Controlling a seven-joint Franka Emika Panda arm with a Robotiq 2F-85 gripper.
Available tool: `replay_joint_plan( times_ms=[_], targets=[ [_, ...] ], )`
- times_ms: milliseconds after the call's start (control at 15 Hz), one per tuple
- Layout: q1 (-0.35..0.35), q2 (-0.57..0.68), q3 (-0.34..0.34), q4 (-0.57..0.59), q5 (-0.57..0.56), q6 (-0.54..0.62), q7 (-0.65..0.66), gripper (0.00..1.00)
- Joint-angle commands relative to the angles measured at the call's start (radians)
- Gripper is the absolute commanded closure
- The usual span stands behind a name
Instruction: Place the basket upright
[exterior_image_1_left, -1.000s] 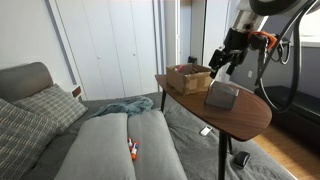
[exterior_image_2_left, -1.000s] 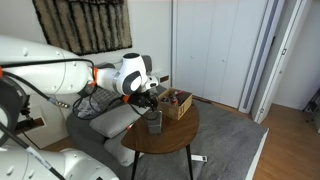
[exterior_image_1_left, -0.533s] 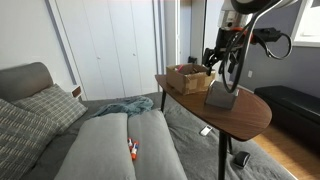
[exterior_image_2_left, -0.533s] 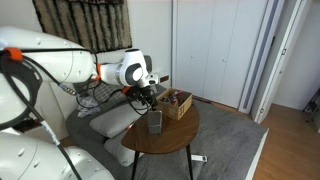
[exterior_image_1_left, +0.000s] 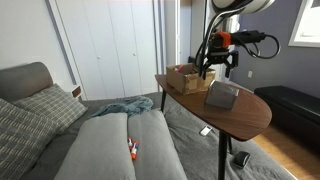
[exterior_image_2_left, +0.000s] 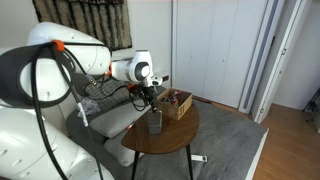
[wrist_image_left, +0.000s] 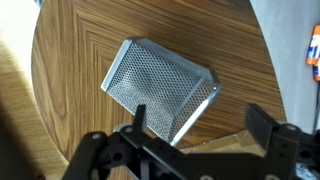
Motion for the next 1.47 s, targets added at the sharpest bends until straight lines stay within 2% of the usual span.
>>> replay_joint_plan(
  times_ms=[0, 333, 400, 467, 1000, 1200, 1400],
  targets=[
    [-0.01, 0.099, 0.015, 0.082, -0.104, -0.039, 0.14, 0.0],
    [0.012, 0.176, -0.006, 0.123, -0.22, -0.063, 0.247, 0.0],
    [0.017, 0.186, -0.011, 0.129, -0.225, -0.075, 0.254, 0.11],
    [0.022, 0.194, -0.017, 0.137, -0.22, -0.093, 0.256, 0.26],
    [0.043, 0.178, -0.052, 0.163, -0.165, -0.212, 0.217, 0.84],
    [0.043, 0.143, -0.069, 0.159, -0.143, -0.224, 0.192, 0.98],
    [0.039, 0.089, -0.089, 0.137, -0.095, -0.213, 0.157, 1.0]
  ],
)
